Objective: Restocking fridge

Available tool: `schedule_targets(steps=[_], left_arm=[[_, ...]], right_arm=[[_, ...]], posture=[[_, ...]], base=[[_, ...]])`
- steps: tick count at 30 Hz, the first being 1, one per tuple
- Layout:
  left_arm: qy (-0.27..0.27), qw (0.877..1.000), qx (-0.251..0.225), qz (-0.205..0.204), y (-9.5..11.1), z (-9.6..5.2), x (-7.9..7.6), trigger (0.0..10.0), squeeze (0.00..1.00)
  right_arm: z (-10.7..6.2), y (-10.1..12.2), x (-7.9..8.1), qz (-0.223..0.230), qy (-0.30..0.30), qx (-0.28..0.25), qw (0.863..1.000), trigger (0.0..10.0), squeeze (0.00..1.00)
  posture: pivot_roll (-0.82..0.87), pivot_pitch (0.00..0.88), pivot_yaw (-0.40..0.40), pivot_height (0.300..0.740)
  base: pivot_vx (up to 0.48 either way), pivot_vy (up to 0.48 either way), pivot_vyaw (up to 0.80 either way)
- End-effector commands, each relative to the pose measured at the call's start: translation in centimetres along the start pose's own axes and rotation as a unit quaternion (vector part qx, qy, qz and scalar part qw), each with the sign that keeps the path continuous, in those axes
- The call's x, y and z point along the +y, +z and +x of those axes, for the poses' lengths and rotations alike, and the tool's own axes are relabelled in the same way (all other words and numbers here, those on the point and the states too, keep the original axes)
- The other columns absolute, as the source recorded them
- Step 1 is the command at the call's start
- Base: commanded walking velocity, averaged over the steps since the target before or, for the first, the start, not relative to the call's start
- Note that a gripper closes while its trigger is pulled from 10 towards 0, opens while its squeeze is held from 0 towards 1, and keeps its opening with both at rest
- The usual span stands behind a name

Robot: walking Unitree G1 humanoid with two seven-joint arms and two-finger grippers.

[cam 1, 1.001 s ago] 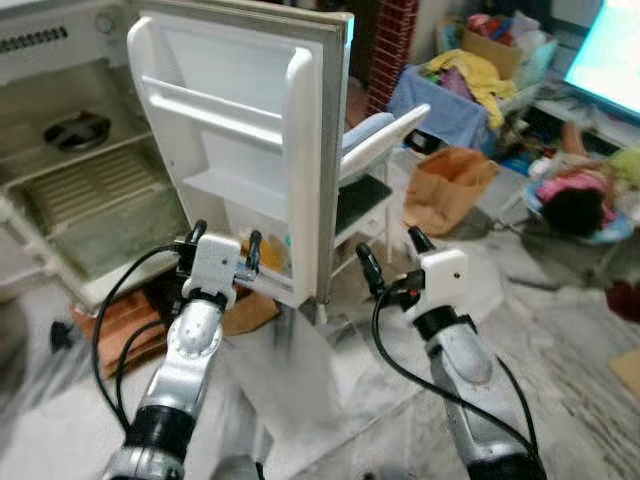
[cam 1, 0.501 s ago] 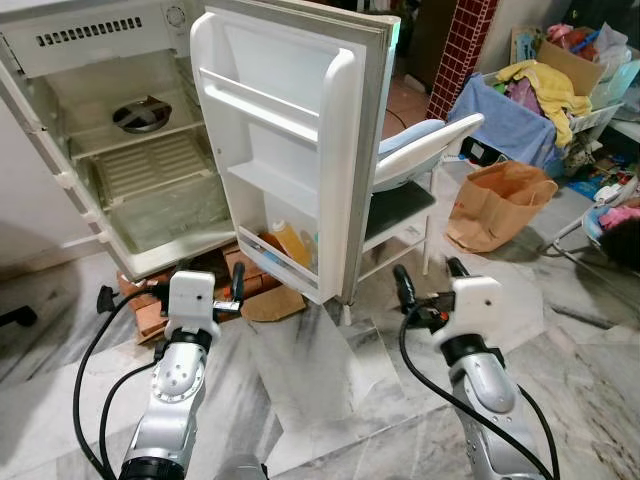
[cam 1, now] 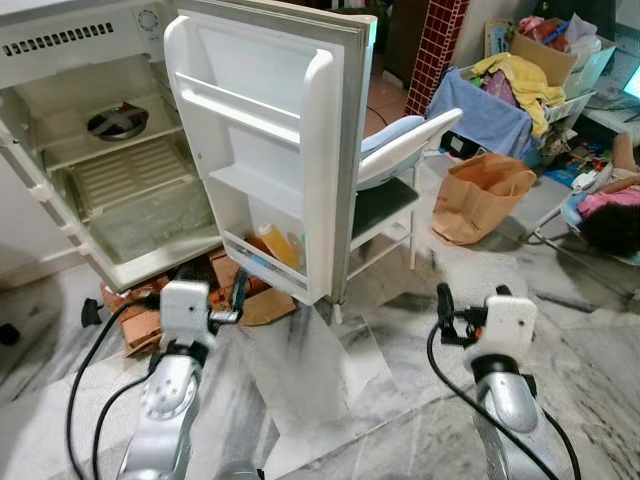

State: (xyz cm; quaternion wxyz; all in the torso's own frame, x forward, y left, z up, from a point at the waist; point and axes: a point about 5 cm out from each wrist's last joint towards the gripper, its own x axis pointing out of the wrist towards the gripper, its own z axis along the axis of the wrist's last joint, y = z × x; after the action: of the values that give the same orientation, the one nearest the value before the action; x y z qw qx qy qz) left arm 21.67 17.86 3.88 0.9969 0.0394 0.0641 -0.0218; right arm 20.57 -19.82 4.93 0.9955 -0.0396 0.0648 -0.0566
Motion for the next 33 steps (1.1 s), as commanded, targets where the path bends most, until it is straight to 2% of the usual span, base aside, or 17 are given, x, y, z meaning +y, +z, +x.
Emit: schedule_targets(steps=[1, 4, 6, 9, 18, 23, 33], left_arm=[[-0.003, 1.000, -0.012, 0.005, 0.7, 0.3, 0.1, 10.0, 0.00], [-0.005, 1.000, -0.026, 0.006, 1.3, 0.5, 0.2, 10.0, 0.00], [0.006, 0.999, -0.018, 0.029, 1.3, 0.9, 0.5, 10.0, 0.00], [-0.001, 0.999, -0.028, 0.020, 1.8, 1.3, 0.2, 10.0, 0.00], [-0.008, 0.999, -0.029, 0.018, 1.8, 1.5, -0.8, 10.0, 0.00], [-0.008, 1.000, -0.025, 0.016, 1.7, 1.5, -1.1, 10.0, 0.00], [-0.001, 1.000, -0.019, 0.016, 1.4, 1.6, -1.4, 10.0, 0.00]], right_arm=[[0.1, 0.6, 0.7, 0.002, 0.019, -0.013, 1.000, 10.0, 0.00], [0.5, 1.1, 1.1, 0.009, 0.029, -0.026, 0.999, 10.0, 0.00], [1.0, 1.4, 1.3, 0.005, 0.031, -0.032, 0.999, 10.0, 0.00], [1.7, 2.0, 1.0, 0.005, 0.031, -0.041, 0.999, 10.0, 0.00], [2.2, 2.5, 0.1, -0.004, 0.028, -0.052, 0.998, 10.0, 0.00], [2.5, 2.9, 0.3, -0.006, 0.033, -0.058, 0.998, 10.0, 0.00], [3.1, 3.4, 0.9, -0.016, 0.059, -0.069, 0.996, 10.0, 0.00]], posture=[[-0.04, 0.000, 0.005, 0.740], [-0.03, 0.000, 0.006, 0.740], [-0.02, 0.000, 0.004, 0.740], [-0.03, 0.000, 0.002, 0.740], [-0.04, 0.000, 0.001, 0.740], [-0.04, 0.000, -0.003, 0.740], [-0.04, 0.000, -0.011, 0.740]], base=[[0.000, 0.000, 0.00], [0.000, 0.000, 0.00], [0.319, 0.000, 0.76], [0.374, -0.286, 0.75], [0.343, -0.331, 0.72], [0.292, -0.377, 0.64], [0.024, -0.435, 0.00]])
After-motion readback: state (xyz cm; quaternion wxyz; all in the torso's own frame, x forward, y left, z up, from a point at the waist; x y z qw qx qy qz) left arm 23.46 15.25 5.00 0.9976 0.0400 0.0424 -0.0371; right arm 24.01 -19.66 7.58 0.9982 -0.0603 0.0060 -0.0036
